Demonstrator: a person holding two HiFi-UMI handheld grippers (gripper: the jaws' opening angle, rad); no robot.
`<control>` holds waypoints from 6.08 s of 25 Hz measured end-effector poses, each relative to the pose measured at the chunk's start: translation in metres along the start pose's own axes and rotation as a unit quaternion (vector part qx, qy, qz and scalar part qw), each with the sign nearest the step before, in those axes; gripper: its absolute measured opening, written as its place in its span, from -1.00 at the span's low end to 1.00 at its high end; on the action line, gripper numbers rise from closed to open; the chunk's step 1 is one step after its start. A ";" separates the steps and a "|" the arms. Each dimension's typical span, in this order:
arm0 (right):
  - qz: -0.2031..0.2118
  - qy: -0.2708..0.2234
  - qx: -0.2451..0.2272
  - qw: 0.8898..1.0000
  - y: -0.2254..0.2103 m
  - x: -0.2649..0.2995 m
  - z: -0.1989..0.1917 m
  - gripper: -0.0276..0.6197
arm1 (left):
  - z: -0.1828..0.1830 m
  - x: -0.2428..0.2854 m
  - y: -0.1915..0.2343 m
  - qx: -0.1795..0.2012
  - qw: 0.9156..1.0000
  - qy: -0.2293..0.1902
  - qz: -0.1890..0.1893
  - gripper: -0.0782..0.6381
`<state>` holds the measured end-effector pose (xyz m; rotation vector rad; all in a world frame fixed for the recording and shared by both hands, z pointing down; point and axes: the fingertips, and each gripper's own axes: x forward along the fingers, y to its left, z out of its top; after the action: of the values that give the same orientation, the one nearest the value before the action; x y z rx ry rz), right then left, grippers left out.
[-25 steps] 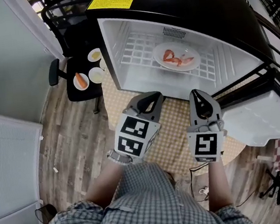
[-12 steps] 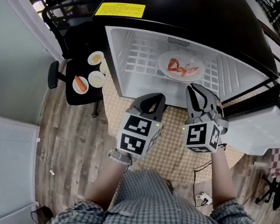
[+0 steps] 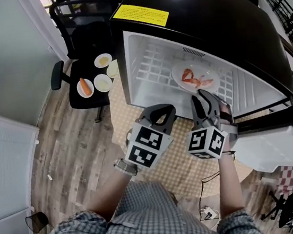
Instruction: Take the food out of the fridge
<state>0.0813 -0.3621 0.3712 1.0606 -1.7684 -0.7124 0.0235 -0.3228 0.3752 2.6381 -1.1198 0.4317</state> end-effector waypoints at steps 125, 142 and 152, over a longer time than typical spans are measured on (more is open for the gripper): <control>0.142 -0.002 0.884 0.445 0.218 -0.108 -0.113 -0.72 | -0.193 -0.003 -0.105 -0.361 0.927 0.087 -0.061 -0.49; 0.162 0.076 0.874 0.452 0.274 -0.093 -0.126 -0.71 | -0.255 0.004 -0.103 -0.324 0.926 0.191 -0.040 -0.42; 0.196 0.092 0.829 0.516 0.279 -0.093 -0.118 -0.69 | -0.264 0.002 -0.108 -0.181 0.940 0.273 -0.091 -0.29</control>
<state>0.1091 -0.1535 0.6083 1.5383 -2.0470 1.8062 0.0576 -0.1632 0.6096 2.0838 -0.6887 0.7727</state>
